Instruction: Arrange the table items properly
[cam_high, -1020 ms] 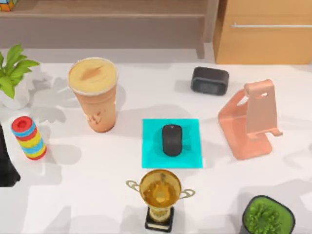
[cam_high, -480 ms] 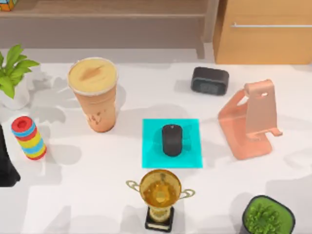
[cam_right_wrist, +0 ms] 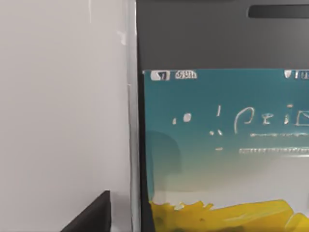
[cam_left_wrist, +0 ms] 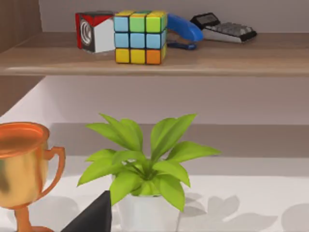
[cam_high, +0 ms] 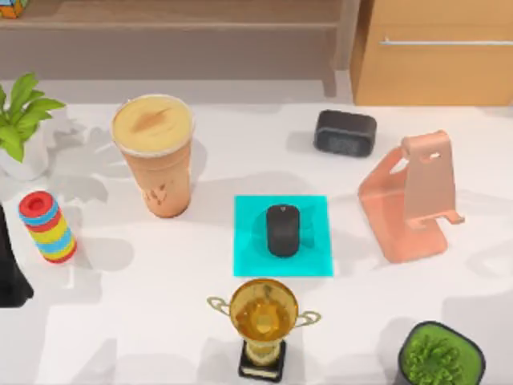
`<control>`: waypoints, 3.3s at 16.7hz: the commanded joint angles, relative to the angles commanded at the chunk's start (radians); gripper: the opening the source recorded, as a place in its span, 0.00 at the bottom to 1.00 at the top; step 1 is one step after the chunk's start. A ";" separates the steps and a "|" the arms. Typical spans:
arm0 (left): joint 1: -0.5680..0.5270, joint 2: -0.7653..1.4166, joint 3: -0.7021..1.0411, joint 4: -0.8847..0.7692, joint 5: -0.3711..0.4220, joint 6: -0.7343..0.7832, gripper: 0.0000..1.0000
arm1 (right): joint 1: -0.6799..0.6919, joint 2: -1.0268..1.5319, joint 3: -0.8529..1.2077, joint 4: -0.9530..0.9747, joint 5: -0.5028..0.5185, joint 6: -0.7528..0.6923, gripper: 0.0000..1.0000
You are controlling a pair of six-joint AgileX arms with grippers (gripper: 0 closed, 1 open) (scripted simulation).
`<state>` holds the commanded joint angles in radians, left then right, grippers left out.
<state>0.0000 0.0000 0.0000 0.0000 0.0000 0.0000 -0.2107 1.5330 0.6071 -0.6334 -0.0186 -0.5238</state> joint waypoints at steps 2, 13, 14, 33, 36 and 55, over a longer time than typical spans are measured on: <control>0.000 0.000 0.000 0.000 0.000 0.000 1.00 | 0.000 0.000 0.000 0.000 0.000 0.000 0.77; 0.000 0.000 0.000 0.000 0.000 0.000 1.00 | 0.000 0.000 0.000 0.000 0.000 0.000 0.00; 0.000 0.000 0.000 0.000 0.000 0.000 1.00 | 0.000 0.000 0.000 0.000 0.000 0.000 0.00; 0.000 0.000 0.000 0.000 0.000 0.000 1.00 | -0.002 -0.107 0.089 -0.184 0.003 0.001 0.00; 0.000 0.000 0.000 0.000 0.000 0.000 1.00 | 0.029 -0.141 0.081 -0.151 0.009 0.022 0.00; 0.000 0.000 0.000 0.000 0.000 0.000 1.00 | 0.761 -0.516 -0.072 0.650 0.324 0.672 0.00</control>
<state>0.0000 0.0000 0.0000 0.0000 0.0000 0.0000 0.5504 1.0166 0.5346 0.0162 0.3052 0.1482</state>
